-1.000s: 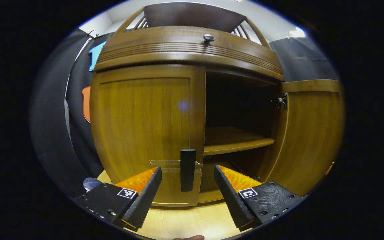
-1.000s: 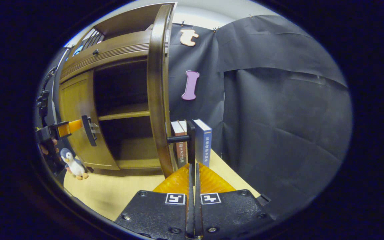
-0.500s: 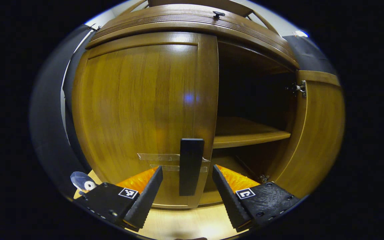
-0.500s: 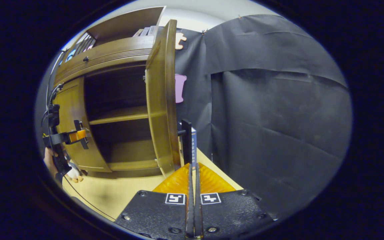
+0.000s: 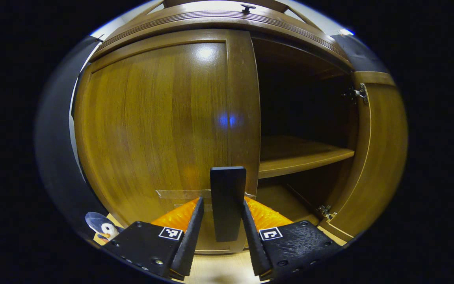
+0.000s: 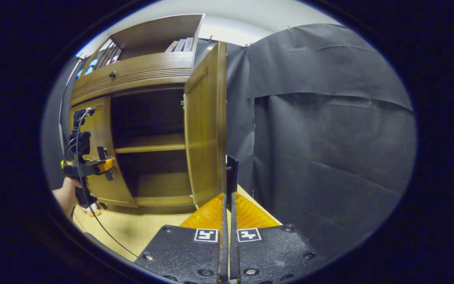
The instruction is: Open the right door of the double-door shoe cabinet with the right hand, and open the left door with the left hand.
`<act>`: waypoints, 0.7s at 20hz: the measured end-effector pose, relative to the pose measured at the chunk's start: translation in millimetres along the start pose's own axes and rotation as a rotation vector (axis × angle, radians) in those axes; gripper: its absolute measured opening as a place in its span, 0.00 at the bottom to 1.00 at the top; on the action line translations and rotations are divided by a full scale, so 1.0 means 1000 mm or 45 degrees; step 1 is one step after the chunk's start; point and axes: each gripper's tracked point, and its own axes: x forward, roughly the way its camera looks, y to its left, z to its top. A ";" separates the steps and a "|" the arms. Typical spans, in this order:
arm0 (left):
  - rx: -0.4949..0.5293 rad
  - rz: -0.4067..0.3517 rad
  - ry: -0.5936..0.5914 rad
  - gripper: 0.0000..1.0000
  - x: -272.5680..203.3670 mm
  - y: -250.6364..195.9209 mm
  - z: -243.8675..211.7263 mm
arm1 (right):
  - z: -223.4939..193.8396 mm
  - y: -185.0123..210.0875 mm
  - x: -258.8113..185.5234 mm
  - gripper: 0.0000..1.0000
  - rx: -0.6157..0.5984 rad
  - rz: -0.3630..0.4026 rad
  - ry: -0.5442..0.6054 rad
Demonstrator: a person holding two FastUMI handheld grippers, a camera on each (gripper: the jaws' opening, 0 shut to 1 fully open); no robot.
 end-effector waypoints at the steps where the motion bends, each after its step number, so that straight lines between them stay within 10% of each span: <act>1: -0.001 -0.014 -0.005 0.68 0.003 -0.001 0.000 | 0.001 0.004 -0.001 0.08 -0.005 0.010 0.000; 4: -0.017 -0.052 0.010 0.32 -0.004 -0.007 0.000 | 0.000 0.015 -0.002 0.15 -0.028 0.042 0.007; 14: -0.010 -0.064 0.027 0.27 -0.015 -0.005 -0.004 | 0.001 0.050 0.005 0.36 -0.077 0.148 0.038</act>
